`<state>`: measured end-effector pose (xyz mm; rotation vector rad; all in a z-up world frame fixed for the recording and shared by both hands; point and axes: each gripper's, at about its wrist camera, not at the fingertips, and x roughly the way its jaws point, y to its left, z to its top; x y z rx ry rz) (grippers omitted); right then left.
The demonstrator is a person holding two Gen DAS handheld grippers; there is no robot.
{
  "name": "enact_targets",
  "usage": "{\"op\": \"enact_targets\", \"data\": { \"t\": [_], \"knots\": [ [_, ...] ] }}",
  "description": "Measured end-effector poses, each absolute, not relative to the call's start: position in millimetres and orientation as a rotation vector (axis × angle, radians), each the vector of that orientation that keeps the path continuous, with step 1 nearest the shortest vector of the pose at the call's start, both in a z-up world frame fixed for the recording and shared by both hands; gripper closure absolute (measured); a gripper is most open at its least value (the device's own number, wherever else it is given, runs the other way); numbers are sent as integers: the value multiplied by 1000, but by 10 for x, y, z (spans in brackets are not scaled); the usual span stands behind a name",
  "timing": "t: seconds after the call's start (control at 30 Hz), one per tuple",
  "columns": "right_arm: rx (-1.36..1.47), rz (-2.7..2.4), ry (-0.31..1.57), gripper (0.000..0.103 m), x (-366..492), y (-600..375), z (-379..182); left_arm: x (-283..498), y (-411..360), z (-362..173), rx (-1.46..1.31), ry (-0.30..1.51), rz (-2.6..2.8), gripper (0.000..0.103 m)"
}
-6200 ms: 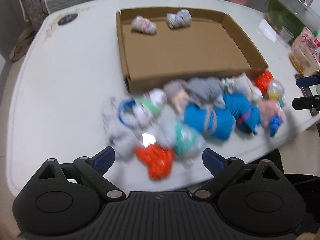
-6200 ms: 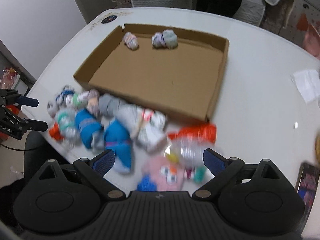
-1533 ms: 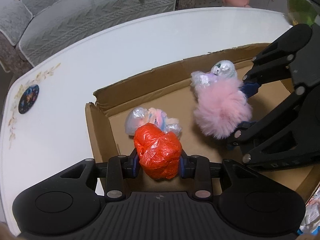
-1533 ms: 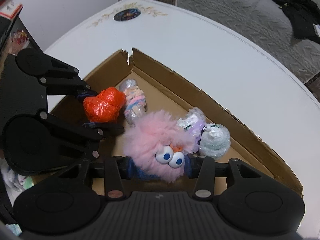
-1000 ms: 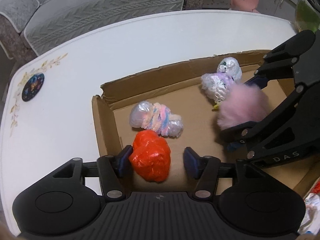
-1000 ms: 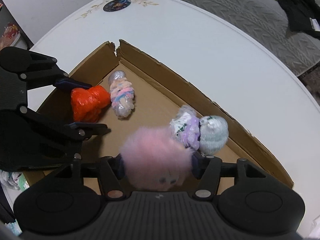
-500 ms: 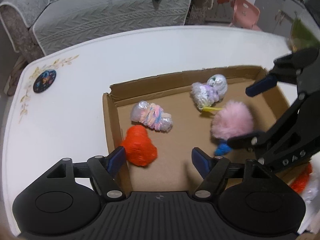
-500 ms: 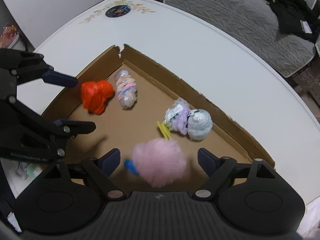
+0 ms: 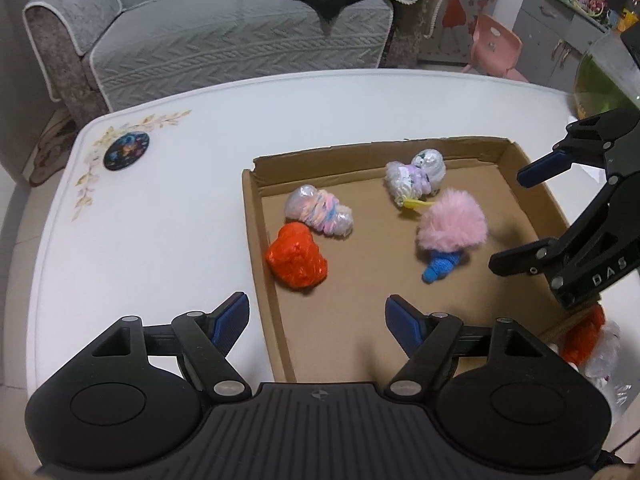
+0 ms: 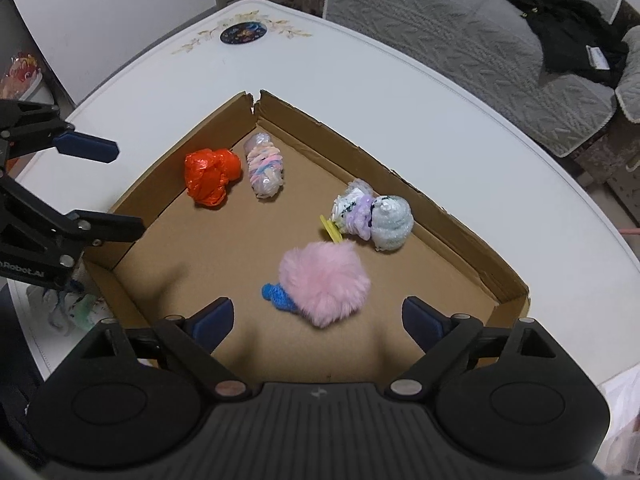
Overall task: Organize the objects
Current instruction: 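Grasp the bubble-wrap bundle with left tool while right tool grasps the white sock bundle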
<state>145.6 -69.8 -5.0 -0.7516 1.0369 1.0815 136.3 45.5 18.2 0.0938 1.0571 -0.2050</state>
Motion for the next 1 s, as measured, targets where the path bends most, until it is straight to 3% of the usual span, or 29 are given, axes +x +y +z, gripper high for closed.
{"op": "enact_targets", "data": {
  "t": [0.47, 1.0],
  "knots": [
    [-702, 1085, 993, 9, 1098, -1603, 97, 166, 471, 334, 30, 999, -249, 18],
    [-552, 920, 1039, 9, 792, -2715, -355, -766, 147, -296, 24, 1029, -172, 17]
  ]
}}
